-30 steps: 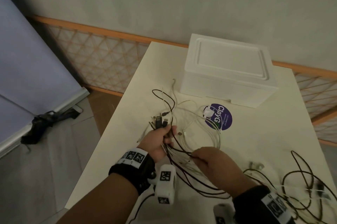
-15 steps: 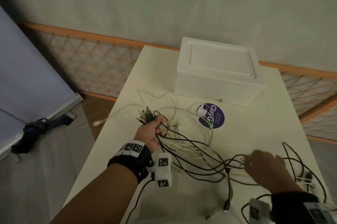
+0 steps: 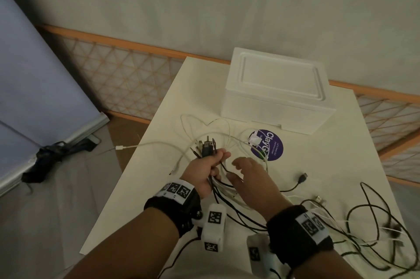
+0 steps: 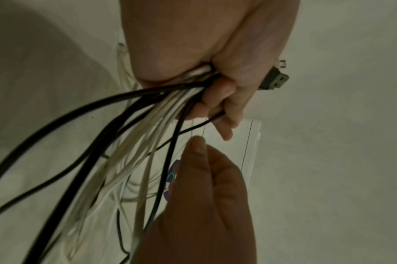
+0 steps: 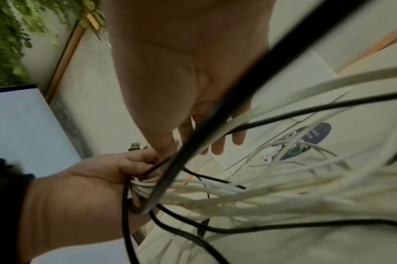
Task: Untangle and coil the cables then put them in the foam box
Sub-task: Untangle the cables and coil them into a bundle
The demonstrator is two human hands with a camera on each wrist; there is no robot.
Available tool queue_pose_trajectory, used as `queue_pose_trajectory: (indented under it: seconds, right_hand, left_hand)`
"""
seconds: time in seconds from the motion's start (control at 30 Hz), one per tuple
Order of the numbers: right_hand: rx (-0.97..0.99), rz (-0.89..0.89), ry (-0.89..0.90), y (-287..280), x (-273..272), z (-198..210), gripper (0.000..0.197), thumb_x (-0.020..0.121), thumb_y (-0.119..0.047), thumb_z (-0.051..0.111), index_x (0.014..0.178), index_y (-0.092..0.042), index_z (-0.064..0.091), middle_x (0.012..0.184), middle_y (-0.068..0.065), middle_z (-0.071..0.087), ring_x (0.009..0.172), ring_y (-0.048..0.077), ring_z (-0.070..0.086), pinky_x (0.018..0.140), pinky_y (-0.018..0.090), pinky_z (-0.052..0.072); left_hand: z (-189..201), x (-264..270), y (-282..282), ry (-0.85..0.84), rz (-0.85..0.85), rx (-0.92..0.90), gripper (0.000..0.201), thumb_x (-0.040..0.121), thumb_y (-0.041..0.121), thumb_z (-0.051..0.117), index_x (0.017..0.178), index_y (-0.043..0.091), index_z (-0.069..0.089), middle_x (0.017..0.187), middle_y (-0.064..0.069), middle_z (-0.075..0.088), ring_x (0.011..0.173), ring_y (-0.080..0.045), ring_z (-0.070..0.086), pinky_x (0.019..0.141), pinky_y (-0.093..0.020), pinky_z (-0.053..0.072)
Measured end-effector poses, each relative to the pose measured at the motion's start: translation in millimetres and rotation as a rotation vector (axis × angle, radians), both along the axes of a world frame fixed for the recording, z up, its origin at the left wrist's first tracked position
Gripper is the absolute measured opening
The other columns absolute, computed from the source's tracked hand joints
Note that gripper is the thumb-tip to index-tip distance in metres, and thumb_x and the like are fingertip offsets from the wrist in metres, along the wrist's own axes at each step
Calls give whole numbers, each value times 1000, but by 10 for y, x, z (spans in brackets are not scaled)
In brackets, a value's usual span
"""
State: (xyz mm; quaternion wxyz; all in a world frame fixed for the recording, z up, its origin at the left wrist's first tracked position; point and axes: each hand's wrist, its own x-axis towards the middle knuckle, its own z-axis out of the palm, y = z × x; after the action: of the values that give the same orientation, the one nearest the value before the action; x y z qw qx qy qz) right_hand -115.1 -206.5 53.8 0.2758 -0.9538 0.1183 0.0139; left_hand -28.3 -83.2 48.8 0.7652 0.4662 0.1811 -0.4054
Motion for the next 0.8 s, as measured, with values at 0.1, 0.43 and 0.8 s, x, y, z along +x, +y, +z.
queue_pose_trajectory:
  seconds: [0.1, 0.43, 0.8]
  right_hand:
    - [26, 76, 63, 32, 10, -21, 15, 95, -23, 48, 105, -16, 55, 97, 2, 61, 87, 19, 58, 73, 30, 43]
    - [-161, 161, 60, -415, -620, -81, 13, 80, -24, 47, 83, -15, 55, 71, 1, 60, 65, 21, 55, 57, 29, 37]
    - [-405, 64, 167, -1092, -1251, -109, 33, 58, -10, 84, 77, -29, 66, 58, -10, 57, 55, 12, 51, 49, 24, 41]
  left_hand:
    - [32, -92, -58, -7, -39, -33, 13, 94, 14, 56, 101, 11, 67, 95, 2, 75, 39, -4, 32, 43, -18, 36]
    - [-17, 55, 13, 30, 40, -53, 19, 97, 17, 52, 83, 12, 63, 66, 8, 63, 35, -3, 29, 39, -17, 35]
    - [-52, 2, 6, 32, 44, -106, 12, 94, 14, 55, 98, 14, 66, 76, 3, 70, 36, -3, 32, 40, -18, 37]
